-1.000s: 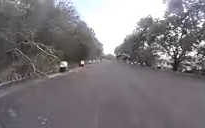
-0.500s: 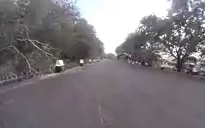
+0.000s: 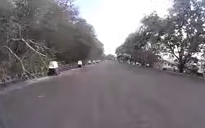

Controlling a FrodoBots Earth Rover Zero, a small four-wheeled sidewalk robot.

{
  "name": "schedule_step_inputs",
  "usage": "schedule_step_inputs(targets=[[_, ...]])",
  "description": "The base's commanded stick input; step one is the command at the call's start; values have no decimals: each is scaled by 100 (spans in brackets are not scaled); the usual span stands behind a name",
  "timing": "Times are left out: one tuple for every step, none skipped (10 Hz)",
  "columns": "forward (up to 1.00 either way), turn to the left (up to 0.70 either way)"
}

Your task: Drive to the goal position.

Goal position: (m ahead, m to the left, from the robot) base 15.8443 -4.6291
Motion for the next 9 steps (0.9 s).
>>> schedule_step_inputs(targets=[[85,3],[85,3],[85,3],[85,3],[85,3],[85,3],[85,3],[85,1],[85,1]])
